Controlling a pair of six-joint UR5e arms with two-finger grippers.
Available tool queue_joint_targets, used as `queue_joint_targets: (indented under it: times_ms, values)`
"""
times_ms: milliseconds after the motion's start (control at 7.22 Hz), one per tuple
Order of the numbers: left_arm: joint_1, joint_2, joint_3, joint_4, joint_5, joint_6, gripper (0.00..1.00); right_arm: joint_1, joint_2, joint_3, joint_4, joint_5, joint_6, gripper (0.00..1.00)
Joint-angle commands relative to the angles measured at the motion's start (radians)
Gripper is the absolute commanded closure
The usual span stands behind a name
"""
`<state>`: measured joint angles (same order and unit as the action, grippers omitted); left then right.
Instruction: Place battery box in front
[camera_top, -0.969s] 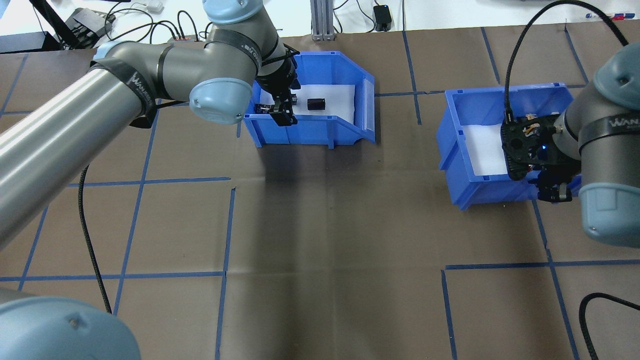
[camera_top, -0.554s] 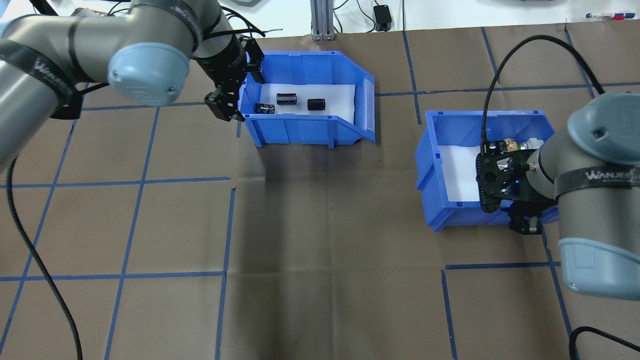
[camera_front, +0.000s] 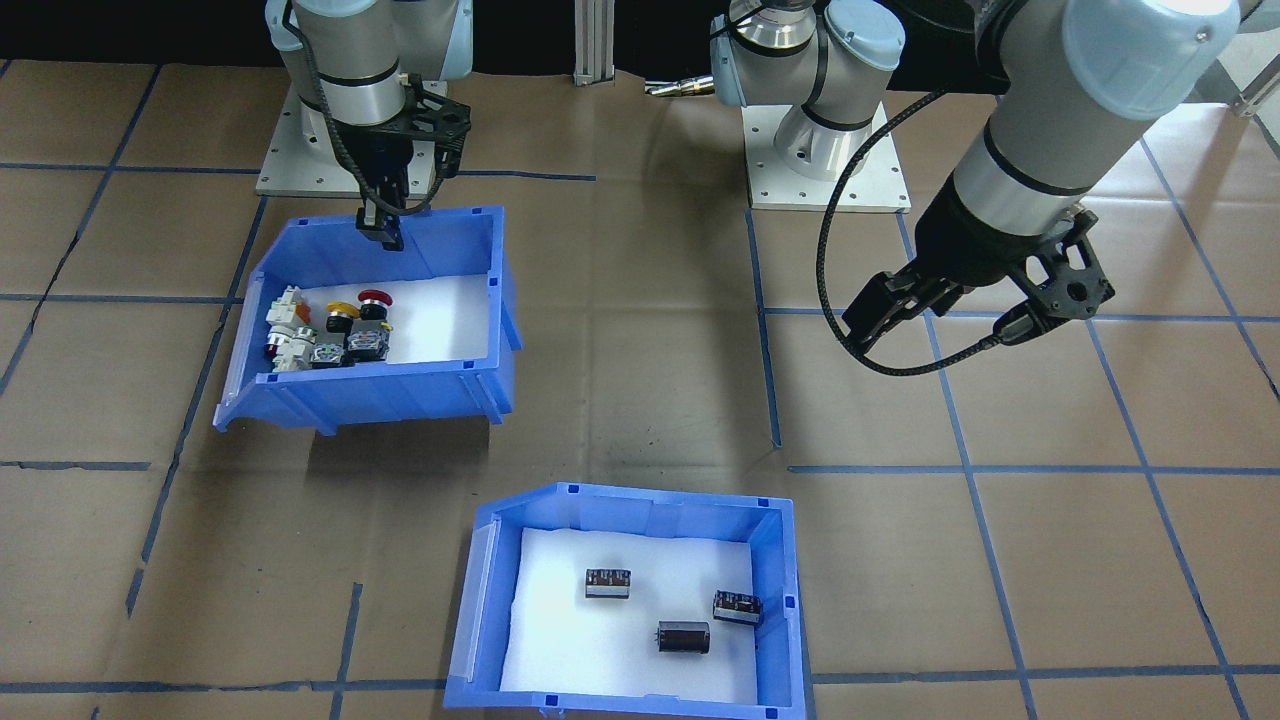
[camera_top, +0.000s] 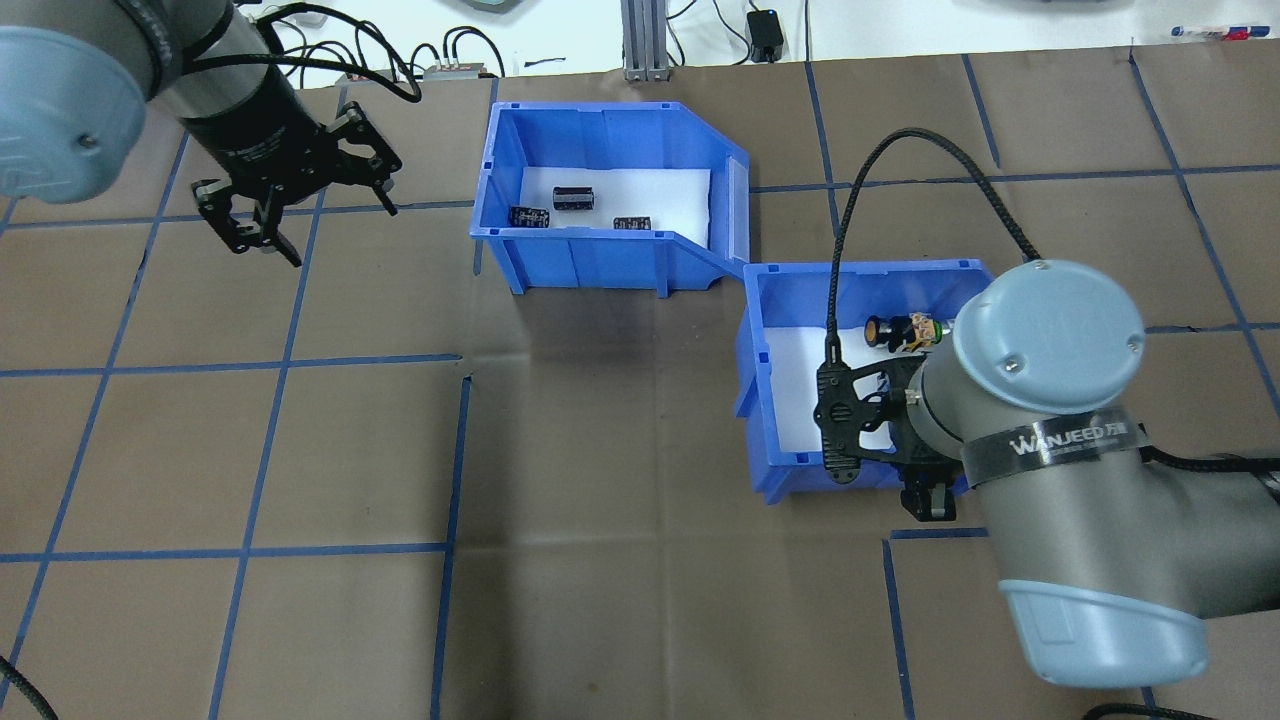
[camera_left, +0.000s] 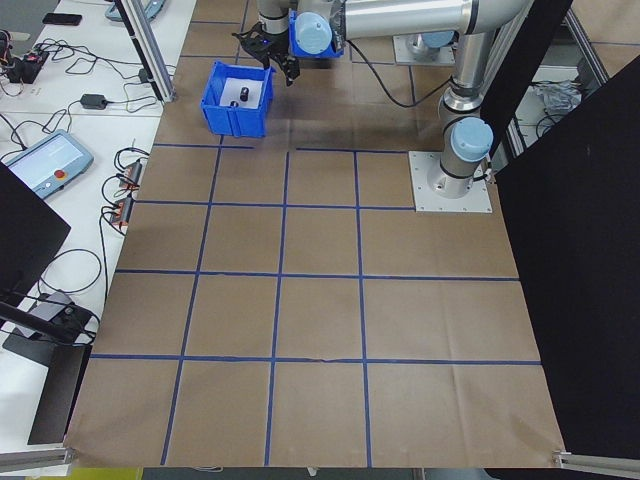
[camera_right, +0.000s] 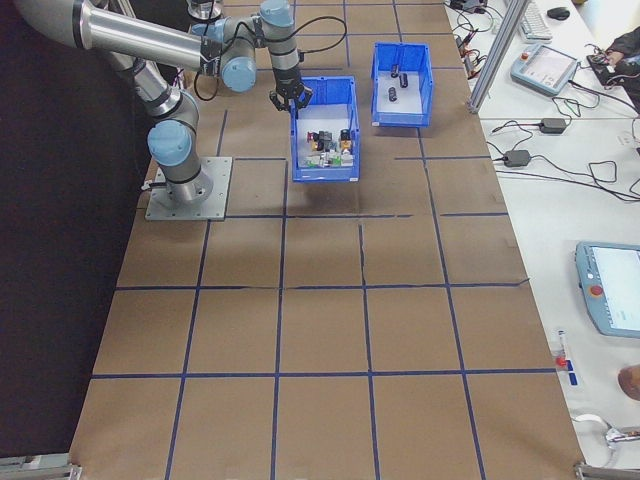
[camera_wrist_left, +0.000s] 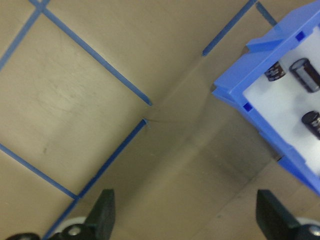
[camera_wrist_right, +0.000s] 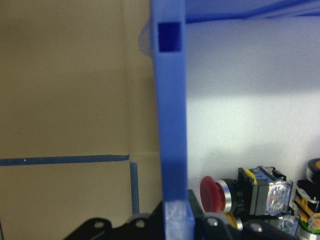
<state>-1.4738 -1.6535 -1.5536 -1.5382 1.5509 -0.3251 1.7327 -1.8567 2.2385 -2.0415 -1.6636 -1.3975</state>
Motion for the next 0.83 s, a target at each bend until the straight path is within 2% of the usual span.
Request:
queue_joint_targets:
  times_ms: [0,138,277,415,692]
  values:
    - [0.02,0.066,-0.028,-0.017,0.074,0.337,0.01,0.19,0.071,-0.005,-0.049,-0.063,0.169,1.0]
    - [0.015,0.107,-0.046,-0.019,0.08,0.374,0.01,0.282,0.138,-0.028,-0.077,-0.074,0.263,1.0]
    - [0.01,0.148,-0.063,-0.011,0.078,0.365,0.01,0.362,0.207,-0.064,-0.075,-0.143,0.334,1.0]
    - [-0.002,0.162,-0.084,-0.025,0.057,0.377,0.01,0.413,0.244,-0.072,-0.098,-0.163,0.365,1.0]
    - [-0.077,0.178,-0.134,-0.03,0.066,0.377,0.0,0.444,0.255,-0.073,-0.123,-0.154,0.463,1.0]
